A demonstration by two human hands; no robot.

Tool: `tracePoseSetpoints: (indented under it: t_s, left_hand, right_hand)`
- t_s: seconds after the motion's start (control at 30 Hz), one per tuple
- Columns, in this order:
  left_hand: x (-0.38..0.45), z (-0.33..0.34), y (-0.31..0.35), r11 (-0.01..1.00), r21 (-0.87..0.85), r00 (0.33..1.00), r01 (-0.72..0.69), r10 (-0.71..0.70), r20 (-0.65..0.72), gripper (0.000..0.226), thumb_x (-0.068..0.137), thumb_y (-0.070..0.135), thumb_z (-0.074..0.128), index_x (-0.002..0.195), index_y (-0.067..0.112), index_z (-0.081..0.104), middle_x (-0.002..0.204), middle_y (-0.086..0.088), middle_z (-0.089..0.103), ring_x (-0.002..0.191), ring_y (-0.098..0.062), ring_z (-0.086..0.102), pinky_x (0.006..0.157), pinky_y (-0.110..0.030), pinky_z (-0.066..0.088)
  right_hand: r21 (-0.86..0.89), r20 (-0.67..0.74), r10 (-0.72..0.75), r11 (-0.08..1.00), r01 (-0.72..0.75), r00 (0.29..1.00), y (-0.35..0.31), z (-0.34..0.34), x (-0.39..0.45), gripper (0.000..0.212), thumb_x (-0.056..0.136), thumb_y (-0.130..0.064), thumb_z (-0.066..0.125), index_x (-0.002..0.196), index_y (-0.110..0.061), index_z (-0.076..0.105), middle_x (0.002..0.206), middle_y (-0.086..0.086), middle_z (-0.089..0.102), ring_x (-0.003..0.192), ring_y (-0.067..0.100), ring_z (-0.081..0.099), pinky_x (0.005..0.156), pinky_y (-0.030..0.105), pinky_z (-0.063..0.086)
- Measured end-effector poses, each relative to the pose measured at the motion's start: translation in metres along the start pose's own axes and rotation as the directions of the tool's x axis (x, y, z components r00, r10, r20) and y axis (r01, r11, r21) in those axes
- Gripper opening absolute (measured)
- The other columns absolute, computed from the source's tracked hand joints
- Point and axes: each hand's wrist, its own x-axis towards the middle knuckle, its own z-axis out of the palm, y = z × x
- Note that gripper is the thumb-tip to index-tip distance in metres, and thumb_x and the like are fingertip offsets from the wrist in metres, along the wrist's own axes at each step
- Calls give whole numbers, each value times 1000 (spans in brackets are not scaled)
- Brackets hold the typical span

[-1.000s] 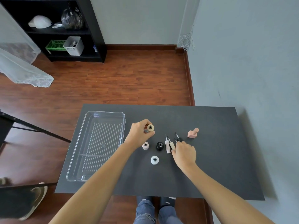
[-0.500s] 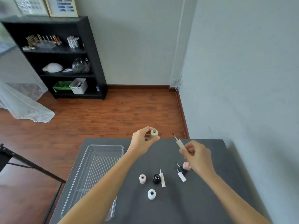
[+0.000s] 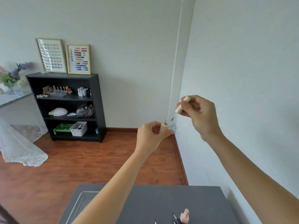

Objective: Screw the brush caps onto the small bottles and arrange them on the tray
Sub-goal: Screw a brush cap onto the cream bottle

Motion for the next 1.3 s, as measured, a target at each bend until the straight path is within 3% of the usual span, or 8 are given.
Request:
tracePoseSetpoints:
  t_s: [0.07,0.33,0.53,0.8,1.07,1.17,1.23,1.3]
  left_hand:
    - [2,-3,10,999,26,1000,-19,19,-17,27,67,47,84,80,25,76,67,8,75,55,1,58,59,-16,47]
    - [-1,-14,31,999,12,998,-50,51,-46,21,67,40,87,75,28,73,50,19,64,45,6,54,45,-5,39]
    - [-6,-19,36,998,15,997,-60,61,-56,25,67,39,89,80,21,76,61,10,68,47,6,54,48,-5,41]
    - [-8,-18,41,998,4,996,-59,59,-66,22,67,38,89,75,25,73,58,12,66,46,6,54,47,-4,40]
    - [-8,-15,41,1000,-15,998,-27,26,-52,25,68,40,88,78,20,76,62,9,69,47,4,53,47,-6,40]
    - [-6,-15,41,999,-31,999,-18,17,-47,26,68,40,88,79,19,76,66,6,71,49,4,54,49,-6,42]
    - [-6,-15,42,999,-31,999,-16,14,-47,27,68,40,88,79,19,76,67,3,72,49,3,54,49,-6,42]
    - [-5,-14,42,999,-31,999,-15,13,-49,27,69,39,88,79,18,76,69,1,73,50,2,54,50,-6,43]
  right_hand:
    - [-47,27,-29,998,30,999,-10,5,11,13,90,-9,66,85,-20,70,80,7,76,79,24,74,75,31,61]
    - [-159,113,-96,981,113,989,-26,15,25,10,90,-11,68,98,-5,69,84,15,75,78,25,75,74,29,62]
    - [-166,165,-67,982,94,984,-24,20,21,8,89,-11,69,96,-7,70,83,14,76,74,21,75,72,27,61]
    - [-182,221,4,983,38,975,-17,23,15,14,88,-11,70,97,0,70,83,16,75,77,27,75,73,30,62]
    - [-331,195,24,943,43,981,-9,22,17,29,76,-33,82,85,-9,67,72,5,72,66,23,68,71,34,60]
    - [-345,260,81,939,14,962,-10,20,20,36,80,-39,76,104,-15,64,91,-2,74,84,10,70,82,27,54]
    - [-230,378,119,973,-31,918,-12,16,22,36,91,-26,67,124,-15,59,113,3,71,105,13,69,94,27,51]
    - [-138,449,101,990,-43,888,-15,13,23,33,96,-9,59,129,-9,58,114,10,71,102,17,71,92,28,55]
